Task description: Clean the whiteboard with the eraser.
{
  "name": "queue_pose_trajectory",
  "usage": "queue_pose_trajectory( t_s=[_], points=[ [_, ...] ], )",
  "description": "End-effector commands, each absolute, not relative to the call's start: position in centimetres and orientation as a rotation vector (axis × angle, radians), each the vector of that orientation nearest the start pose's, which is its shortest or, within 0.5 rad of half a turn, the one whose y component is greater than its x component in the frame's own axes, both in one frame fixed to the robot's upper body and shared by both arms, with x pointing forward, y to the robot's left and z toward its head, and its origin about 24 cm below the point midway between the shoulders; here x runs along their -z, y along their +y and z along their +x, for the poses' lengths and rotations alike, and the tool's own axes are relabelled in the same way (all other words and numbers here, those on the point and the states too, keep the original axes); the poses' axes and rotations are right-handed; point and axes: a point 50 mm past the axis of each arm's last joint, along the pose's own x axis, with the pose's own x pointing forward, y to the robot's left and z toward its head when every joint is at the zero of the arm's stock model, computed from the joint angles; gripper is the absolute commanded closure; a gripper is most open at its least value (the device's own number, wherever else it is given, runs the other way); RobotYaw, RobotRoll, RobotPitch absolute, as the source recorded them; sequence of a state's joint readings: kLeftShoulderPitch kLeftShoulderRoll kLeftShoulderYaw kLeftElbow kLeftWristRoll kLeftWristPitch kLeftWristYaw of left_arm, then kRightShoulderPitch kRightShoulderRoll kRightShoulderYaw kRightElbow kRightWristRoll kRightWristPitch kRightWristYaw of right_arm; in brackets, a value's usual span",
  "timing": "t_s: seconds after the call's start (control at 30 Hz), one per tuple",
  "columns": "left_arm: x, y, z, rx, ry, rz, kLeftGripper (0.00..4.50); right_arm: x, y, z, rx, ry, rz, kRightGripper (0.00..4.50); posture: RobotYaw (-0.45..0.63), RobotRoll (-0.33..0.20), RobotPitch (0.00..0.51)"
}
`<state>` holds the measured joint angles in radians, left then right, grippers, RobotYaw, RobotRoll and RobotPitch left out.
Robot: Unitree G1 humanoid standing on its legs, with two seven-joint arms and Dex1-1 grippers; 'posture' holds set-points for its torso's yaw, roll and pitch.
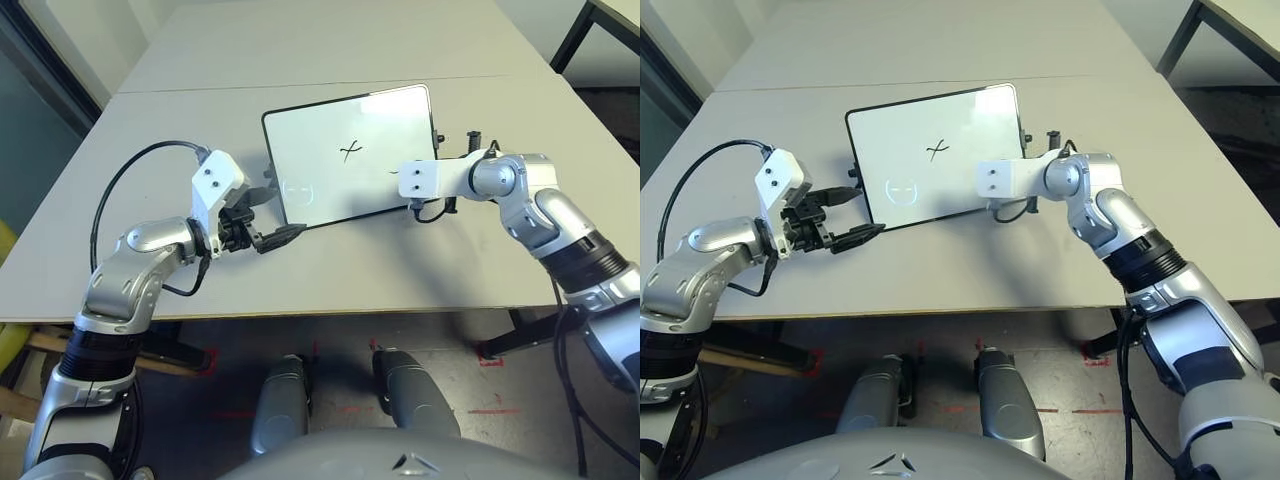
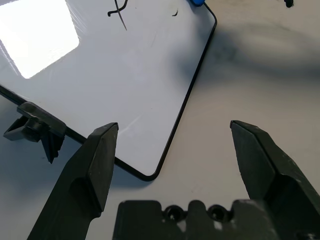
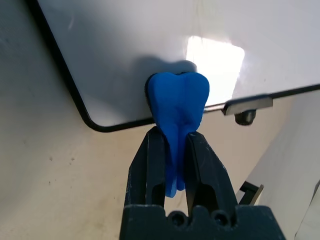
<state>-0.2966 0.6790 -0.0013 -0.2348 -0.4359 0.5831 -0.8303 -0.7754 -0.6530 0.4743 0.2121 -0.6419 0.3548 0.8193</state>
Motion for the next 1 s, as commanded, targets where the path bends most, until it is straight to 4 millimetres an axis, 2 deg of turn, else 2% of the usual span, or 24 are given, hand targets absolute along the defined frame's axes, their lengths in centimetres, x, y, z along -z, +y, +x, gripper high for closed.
queue_pose_trajectory(
  t_s=[0.03, 0.4, 0.67, 0.83, 1.0],
  points=[
    [-14.3, 19.1, 27.2, 0.923, 0.21, 0.245, 0.0, -16.2, -17.0, 35.7, -0.561, 0.346, -1.429, 4.16, -0.17, 0.0, 0.124],
    [-14.5, 19.4, 27.2, 0.914, 0.208, 0.247, 0.0, -16.0, -13.1, 35.4, -0.664, 0.254, -1.423, 4.16, -0.17, 0.0, 0.122],
    [-14.6, 19.5, 27.2, 0.904, 0.207, 0.253, 0.0, -15.5, -10.2, 34.4, -0.747, 0.192, -1.424, 4.16, -0.15, 0.0, 0.116],
    [-14.6, 19.5, 27.2, 0.902, 0.205, 0.254, 0.0, -15.4, -9.8, 34.2, -0.761, 0.189, -1.43, 4.16, -0.15, 0.0, 0.112],
    [-14.7, 19.4, 27.2, 0.904, 0.2, 0.254, 0.0, -15.4, -11.5, 34.7, -0.721, 0.239, -1.461, 4.17, -0.15, 0.0, 0.112]
  ],
)
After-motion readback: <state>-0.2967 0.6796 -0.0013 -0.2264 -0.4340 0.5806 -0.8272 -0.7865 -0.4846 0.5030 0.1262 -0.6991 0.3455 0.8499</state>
